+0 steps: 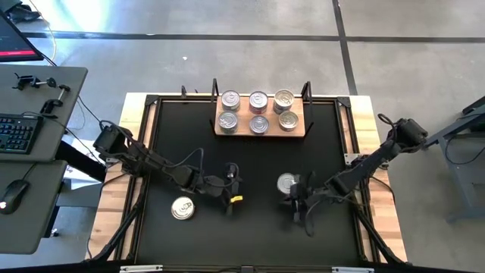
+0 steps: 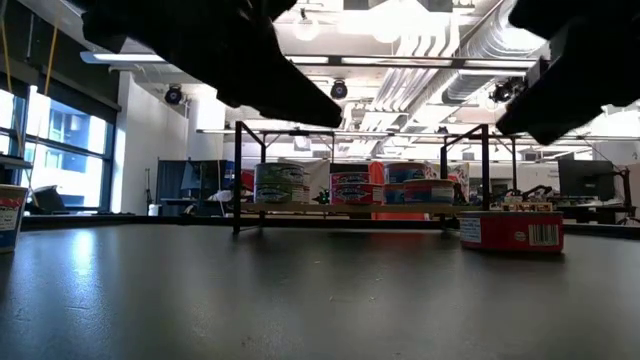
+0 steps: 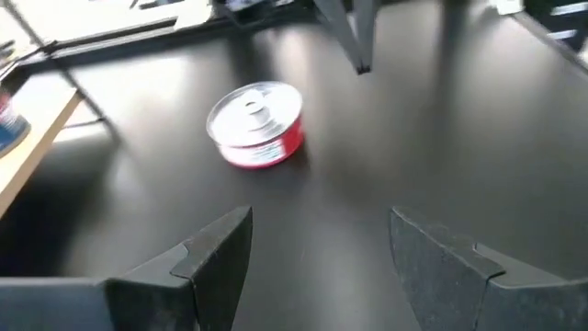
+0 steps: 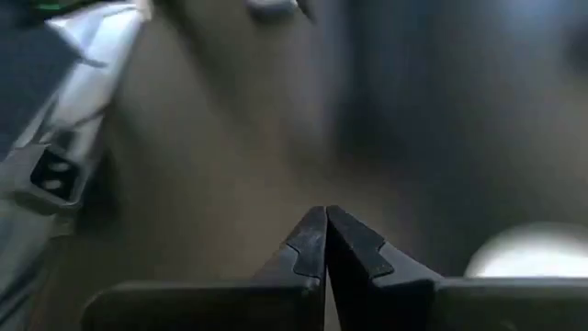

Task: Stack canned seafood by type on shelf
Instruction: Stack the red tuna can on top of the red tuna can on the shelf

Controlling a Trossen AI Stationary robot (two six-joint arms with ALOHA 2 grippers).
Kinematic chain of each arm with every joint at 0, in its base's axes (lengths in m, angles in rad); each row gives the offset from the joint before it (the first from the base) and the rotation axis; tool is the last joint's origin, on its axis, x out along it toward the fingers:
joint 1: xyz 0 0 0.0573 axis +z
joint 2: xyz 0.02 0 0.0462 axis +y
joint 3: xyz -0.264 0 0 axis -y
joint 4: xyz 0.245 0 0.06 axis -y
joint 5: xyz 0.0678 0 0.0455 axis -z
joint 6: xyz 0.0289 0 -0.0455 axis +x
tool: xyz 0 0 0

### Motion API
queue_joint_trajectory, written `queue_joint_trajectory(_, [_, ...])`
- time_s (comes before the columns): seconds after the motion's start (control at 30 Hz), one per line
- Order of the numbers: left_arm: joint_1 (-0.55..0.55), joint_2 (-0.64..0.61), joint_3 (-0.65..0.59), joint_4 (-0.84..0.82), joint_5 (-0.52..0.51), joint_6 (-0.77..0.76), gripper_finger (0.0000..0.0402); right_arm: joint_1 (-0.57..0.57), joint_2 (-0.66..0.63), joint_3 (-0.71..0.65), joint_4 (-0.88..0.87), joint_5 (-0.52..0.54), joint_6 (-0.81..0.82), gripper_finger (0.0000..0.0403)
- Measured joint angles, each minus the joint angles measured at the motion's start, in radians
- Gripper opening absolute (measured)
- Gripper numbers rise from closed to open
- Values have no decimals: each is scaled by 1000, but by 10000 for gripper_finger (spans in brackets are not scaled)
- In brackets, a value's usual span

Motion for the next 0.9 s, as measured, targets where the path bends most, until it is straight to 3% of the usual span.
queue_joint_trajectory(0.1, [-5, 0, 1, 2, 15, 18, 240, 0, 0, 28, -75, 23, -48, 0])
queue_joint_trajectory(0.17, [-6, 0, 1, 1, 15, 18, 240, 0, 0, 58, -228, 62, 38, 0])
queue_joint_trajectory(0.33, [3, 0, 1, 1, 15, 19, 240, 0, 1, 84, -694, 228, 434, 0])
queue_joint_trajectory(0.43, [8, 0, 1, 2, 8, 10, 240, -3, 2, 57, -822, 274, 726, 0])
queue_joint_trajectory(0.6, [10, 0, 1, 2, 7, -15, 240, -6, 3, -3, -620, 80, 762, 0])
queue_joint_trajectory(0.67, [9, 0, 1, 2, 7, -15, 240, -1, 3, -13, -461, 63, 651, 0])
queue_joint_trajectory(0.8, [9, 0, 1, 2, 7, -15, 240, 7, 3, -17, -106, 70, 277, 0])
queue_joint_trajectory(0.9, [9, 0, 1, 1, 7, -15, 241, 0, 2, -14, -43, 81, 165, 0])
